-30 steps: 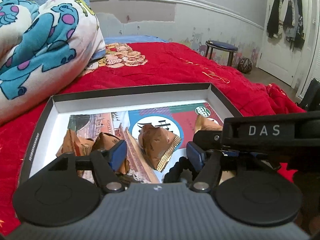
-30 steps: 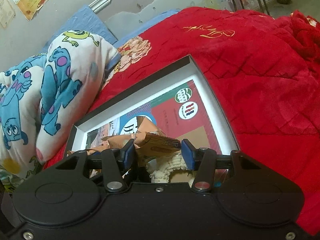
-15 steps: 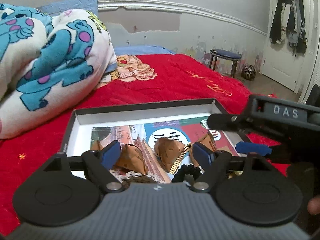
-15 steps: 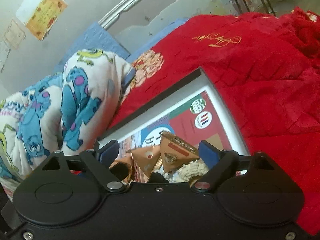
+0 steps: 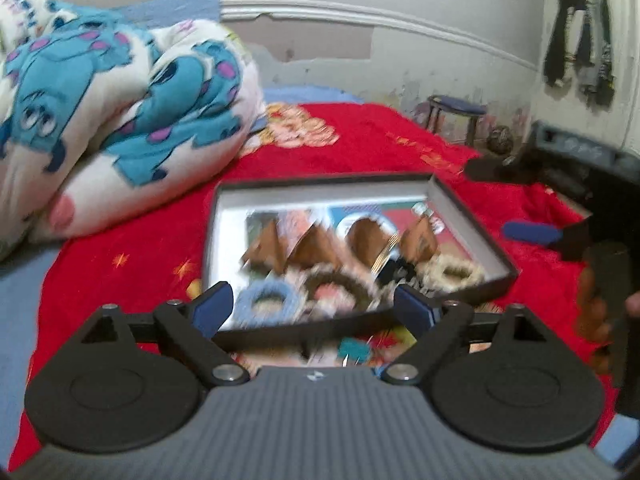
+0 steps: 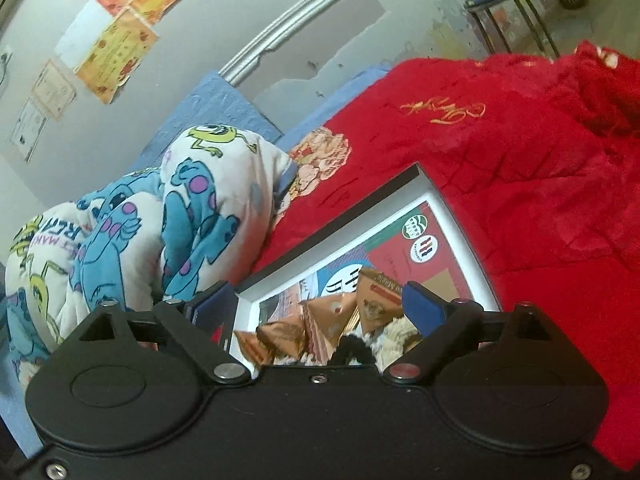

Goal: Organize objects
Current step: 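Open both tools to release the paper packets in the box, then move both open tools to the binder clips in front of the box, then grasp the teal binder clip with the left tool while the right tool grasps the blue clip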

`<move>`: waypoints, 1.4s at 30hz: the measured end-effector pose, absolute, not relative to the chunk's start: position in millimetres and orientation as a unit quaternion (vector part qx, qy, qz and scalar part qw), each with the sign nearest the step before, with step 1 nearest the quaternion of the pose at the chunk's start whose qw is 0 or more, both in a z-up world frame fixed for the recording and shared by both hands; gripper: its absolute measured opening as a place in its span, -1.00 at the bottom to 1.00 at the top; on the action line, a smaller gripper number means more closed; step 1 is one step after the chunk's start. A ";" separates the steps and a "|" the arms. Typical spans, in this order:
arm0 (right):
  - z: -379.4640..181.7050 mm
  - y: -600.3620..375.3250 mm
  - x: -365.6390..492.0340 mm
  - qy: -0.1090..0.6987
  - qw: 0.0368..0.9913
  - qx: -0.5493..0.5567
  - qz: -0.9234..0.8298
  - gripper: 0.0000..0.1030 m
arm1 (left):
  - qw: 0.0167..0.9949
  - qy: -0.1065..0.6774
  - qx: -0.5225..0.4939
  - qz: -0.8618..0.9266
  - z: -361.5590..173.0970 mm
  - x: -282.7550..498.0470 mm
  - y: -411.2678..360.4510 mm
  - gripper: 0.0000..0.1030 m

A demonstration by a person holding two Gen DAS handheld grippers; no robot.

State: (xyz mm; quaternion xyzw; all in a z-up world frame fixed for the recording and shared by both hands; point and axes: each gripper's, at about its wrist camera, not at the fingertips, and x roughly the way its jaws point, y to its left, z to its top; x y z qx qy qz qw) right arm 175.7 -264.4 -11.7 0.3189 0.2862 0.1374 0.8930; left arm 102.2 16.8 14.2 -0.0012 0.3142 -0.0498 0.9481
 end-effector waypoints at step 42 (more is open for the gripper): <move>-56.4 -216.8 133.5 0.405 0.880 0.227 0.106 0.75 | 0.926 0.375 0.008 -0.036 -62.8 128.4 -16.8 -0.69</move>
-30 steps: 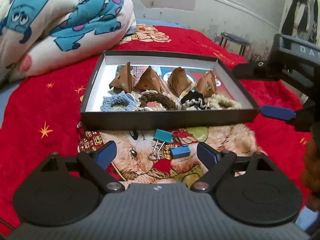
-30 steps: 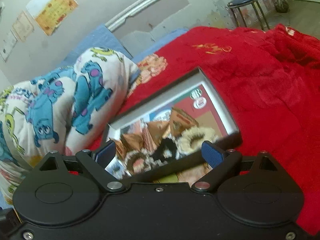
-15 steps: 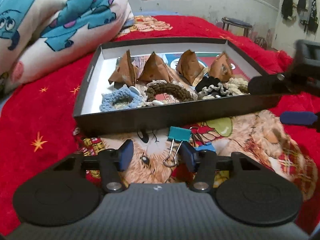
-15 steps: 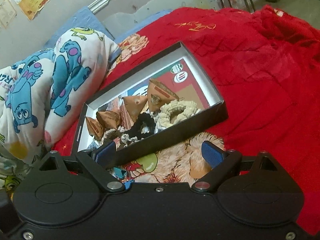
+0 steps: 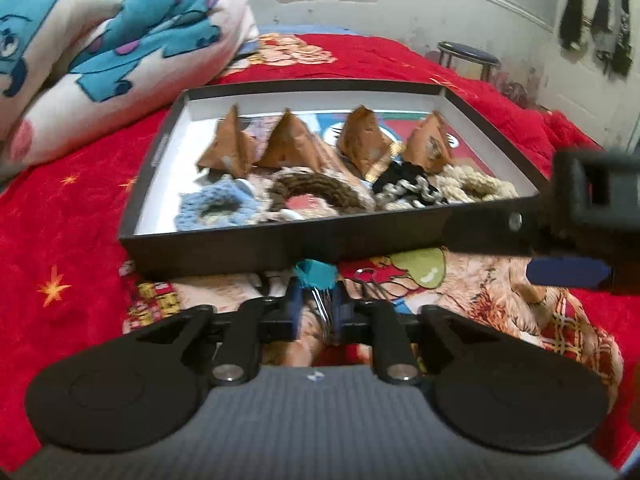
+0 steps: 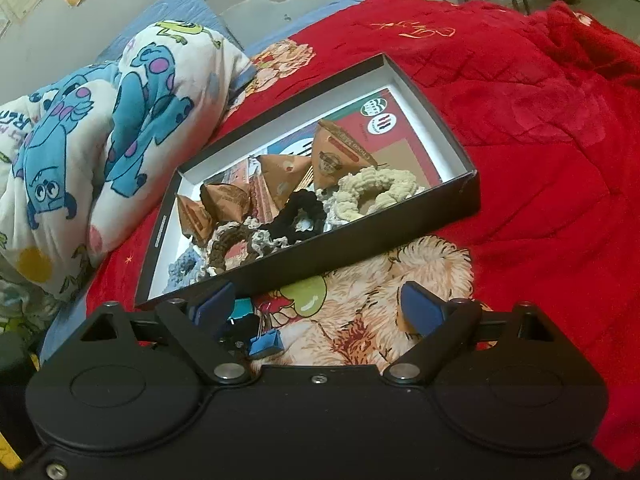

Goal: Organize objects
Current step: 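Grasp the teal binder clip with the left tool while the right tool grasps the blue clip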

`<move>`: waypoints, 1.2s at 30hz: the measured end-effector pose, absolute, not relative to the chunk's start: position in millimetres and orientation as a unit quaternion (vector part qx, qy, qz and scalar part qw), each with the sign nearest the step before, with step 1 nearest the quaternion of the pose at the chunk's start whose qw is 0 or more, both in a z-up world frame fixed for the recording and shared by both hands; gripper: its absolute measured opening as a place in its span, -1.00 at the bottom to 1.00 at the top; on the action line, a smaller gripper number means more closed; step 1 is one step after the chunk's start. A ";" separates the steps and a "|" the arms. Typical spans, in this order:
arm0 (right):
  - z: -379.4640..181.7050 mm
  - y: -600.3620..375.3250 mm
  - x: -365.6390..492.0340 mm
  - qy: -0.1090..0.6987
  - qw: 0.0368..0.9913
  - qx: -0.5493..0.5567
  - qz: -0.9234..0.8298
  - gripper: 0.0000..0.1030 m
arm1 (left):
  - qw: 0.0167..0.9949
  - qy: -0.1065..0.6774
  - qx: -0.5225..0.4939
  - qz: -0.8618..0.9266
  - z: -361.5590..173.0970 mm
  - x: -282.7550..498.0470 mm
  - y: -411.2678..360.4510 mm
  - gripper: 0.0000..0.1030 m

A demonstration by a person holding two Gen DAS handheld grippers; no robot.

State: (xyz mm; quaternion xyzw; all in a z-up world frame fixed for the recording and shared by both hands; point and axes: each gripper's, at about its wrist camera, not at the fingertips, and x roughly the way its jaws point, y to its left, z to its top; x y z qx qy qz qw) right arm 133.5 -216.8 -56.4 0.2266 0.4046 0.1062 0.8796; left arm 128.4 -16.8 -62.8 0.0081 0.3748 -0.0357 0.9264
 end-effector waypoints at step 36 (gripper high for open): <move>-74.7 -122.0 113.3 0.384 0.909 0.036 0.156 -0.52 | 0.896 0.442 -0.045 0.021 -48.4 122.1 33.5 -0.88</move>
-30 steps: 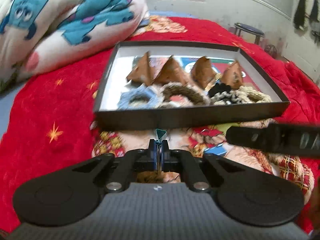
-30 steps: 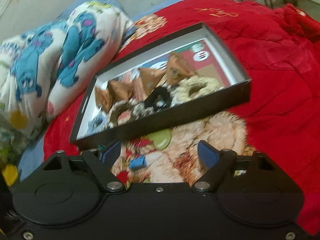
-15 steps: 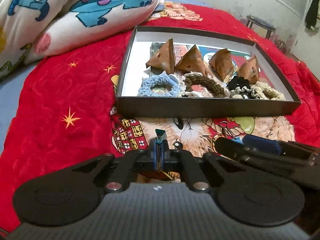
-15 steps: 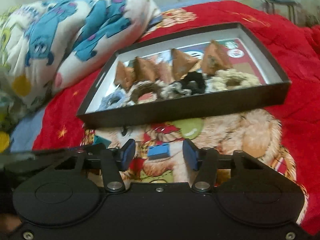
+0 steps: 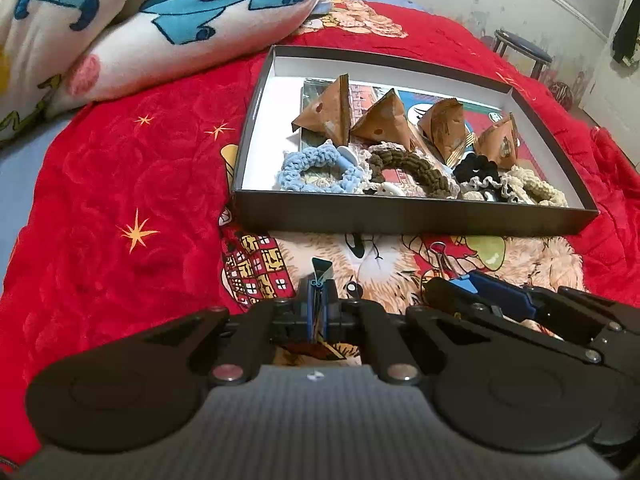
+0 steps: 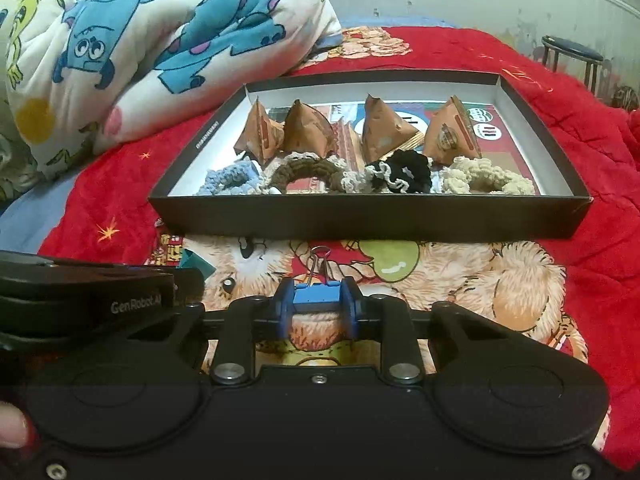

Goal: Organize objects
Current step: 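Grasp the teal binder clip with the left tool while the right tool grasps the blue clip, then lift both held binder clips and carry them over the box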

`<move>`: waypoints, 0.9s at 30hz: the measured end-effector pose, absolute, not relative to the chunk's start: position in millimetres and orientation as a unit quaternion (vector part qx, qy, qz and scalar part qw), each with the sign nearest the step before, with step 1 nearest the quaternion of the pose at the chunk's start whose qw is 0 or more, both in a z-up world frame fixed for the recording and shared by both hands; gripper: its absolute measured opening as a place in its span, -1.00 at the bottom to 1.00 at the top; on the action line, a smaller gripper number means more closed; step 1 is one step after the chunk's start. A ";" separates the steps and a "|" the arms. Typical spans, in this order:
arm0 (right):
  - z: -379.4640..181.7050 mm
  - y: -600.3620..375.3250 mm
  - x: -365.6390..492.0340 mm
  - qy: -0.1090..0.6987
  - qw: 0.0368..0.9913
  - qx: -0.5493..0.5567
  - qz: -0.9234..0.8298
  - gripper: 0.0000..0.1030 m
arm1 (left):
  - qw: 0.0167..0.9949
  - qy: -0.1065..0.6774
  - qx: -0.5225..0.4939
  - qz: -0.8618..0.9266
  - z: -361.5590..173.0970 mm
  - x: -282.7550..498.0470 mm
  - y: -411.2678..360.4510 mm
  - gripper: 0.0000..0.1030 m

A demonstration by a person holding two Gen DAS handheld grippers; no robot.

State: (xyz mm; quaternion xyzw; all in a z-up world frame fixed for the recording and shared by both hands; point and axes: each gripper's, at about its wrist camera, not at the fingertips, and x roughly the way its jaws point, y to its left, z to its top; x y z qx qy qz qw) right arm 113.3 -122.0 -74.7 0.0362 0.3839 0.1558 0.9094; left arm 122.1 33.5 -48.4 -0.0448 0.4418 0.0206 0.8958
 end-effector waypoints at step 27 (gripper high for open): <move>-38.2 -129.3 103.4 0.332 0.925 0.065 0.173 -0.52 | 0.927 0.369 -0.071 -0.014 -14.8 109.4 35.8 -0.88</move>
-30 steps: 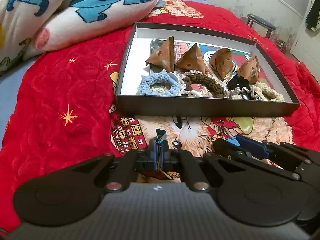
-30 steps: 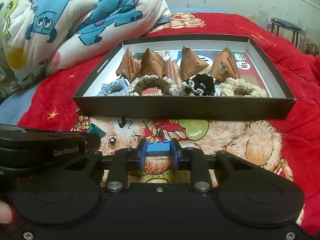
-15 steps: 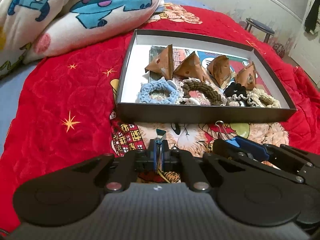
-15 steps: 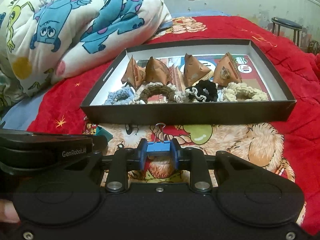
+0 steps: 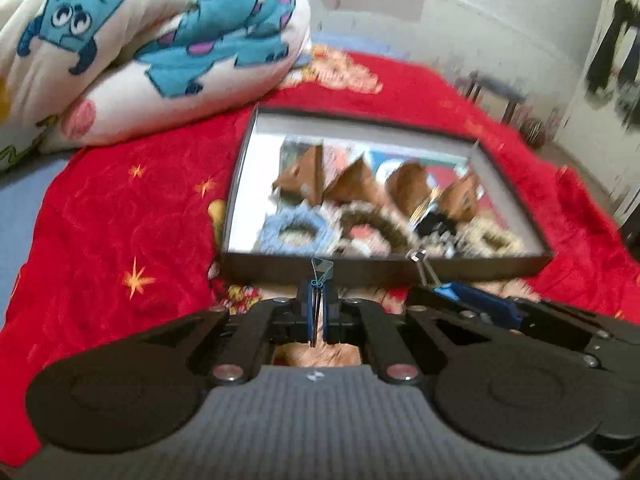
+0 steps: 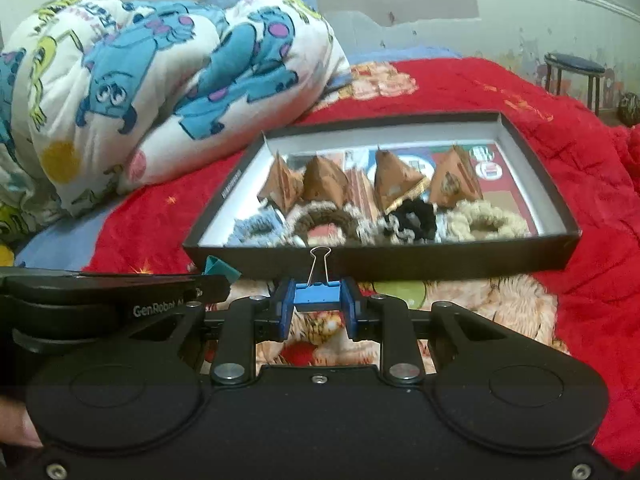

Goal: Organize objects
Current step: 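Lift both held binder clips and carry them over the box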

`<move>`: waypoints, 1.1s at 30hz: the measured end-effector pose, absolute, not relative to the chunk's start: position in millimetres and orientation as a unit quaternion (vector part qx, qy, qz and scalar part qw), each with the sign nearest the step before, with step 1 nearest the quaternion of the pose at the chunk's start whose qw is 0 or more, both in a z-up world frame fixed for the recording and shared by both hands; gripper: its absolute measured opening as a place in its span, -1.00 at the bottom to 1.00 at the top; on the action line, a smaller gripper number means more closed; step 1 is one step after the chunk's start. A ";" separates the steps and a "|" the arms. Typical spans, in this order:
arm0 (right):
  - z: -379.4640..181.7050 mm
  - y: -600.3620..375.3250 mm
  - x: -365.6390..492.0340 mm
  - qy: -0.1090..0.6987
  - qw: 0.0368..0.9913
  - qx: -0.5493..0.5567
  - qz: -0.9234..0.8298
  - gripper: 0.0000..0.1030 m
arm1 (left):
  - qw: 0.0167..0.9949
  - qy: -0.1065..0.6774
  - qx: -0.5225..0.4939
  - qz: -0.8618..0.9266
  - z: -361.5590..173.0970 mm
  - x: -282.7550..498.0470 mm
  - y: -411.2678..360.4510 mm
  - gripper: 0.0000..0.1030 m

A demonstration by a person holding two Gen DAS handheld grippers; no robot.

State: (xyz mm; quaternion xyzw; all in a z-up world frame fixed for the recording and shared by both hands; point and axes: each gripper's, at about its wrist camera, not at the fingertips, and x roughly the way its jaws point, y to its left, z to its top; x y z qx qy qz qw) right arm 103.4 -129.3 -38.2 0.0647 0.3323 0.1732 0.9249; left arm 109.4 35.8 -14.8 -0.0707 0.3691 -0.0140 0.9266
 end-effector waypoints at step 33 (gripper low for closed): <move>-46.0 -223.7 299.2 0.372 0.899 0.141 0.183 -0.53 | 0.942 0.328 -0.055 -0.057 -30.2 280.7 -0.8 -0.87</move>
